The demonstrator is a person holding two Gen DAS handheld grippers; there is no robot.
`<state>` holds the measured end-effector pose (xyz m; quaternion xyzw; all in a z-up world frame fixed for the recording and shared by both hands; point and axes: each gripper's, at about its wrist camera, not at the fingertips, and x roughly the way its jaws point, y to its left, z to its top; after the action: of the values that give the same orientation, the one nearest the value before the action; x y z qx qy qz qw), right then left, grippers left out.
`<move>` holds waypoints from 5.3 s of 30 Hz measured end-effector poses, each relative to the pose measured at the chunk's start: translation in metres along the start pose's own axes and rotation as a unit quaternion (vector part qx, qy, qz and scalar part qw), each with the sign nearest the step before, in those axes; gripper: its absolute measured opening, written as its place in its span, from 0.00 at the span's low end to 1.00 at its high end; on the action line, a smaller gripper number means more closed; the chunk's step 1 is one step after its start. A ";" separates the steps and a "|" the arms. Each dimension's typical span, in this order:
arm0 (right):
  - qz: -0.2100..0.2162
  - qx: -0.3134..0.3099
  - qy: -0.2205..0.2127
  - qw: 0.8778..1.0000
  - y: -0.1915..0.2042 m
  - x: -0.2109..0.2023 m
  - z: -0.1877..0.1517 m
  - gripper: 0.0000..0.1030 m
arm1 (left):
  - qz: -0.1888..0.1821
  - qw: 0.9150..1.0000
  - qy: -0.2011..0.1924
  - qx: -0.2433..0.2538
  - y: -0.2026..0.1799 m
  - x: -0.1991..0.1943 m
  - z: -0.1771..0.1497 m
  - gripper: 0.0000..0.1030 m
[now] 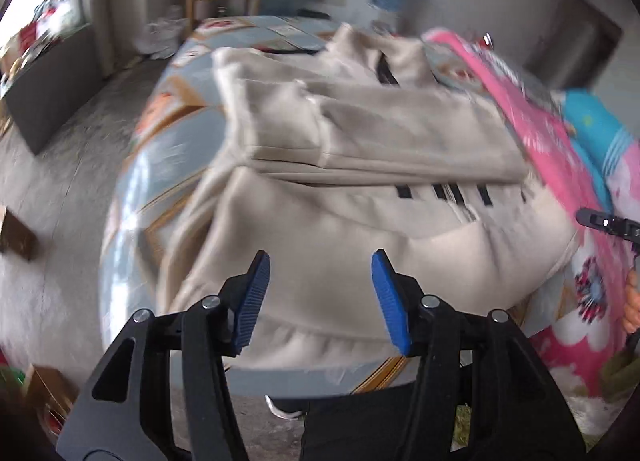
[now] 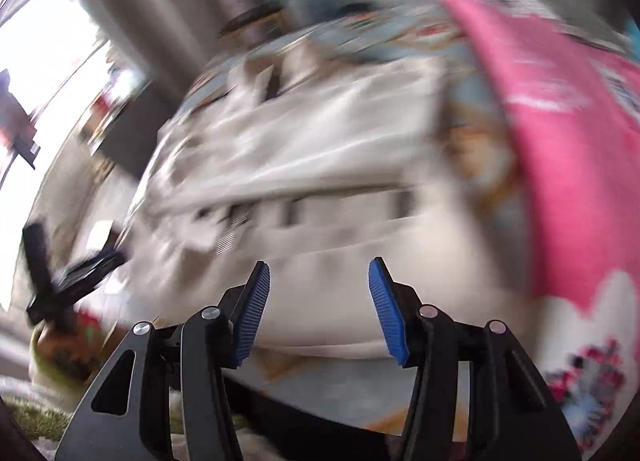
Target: Fold large clothes
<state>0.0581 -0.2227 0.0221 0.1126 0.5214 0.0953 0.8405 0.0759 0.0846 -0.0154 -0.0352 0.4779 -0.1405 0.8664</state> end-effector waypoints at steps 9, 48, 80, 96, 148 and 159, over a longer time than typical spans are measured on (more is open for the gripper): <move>0.031 -0.125 0.065 0.990 0.089 0.080 0.001 0.49 | 0.092 0.994 -0.004 0.063 -0.016 0.034 -0.002 0.26; -0.082 0.019 -0.046 0.995 -0.027 0.006 0.035 0.51 | 0.171 0.978 -0.077 0.088 0.005 0.044 0.008 0.06; -0.205 0.025 -0.091 0.974 -0.039 0.054 0.025 0.03 | 0.232 0.953 -0.094 0.171 -0.014 0.063 0.021 0.03; 0.062 -0.140 0.006 0.988 0.095 0.112 0.024 0.10 | 0.175 0.973 -0.094 0.117 0.000 0.049 0.026 0.07; 0.062 -0.072 -0.060 0.994 -0.003 -0.007 0.042 0.65 | -0.065 0.998 0.007 0.016 -0.010 0.026 0.070 0.36; 0.045 0.050 -0.011 0.998 -0.052 0.084 0.259 0.65 | -0.055 0.998 -0.017 -0.033 -0.008 0.099 0.262 0.67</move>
<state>0.3298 -0.2724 0.0465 0.1792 0.5108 0.1059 0.8341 0.3442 0.0305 0.0469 -0.0922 0.4649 -0.1717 0.8636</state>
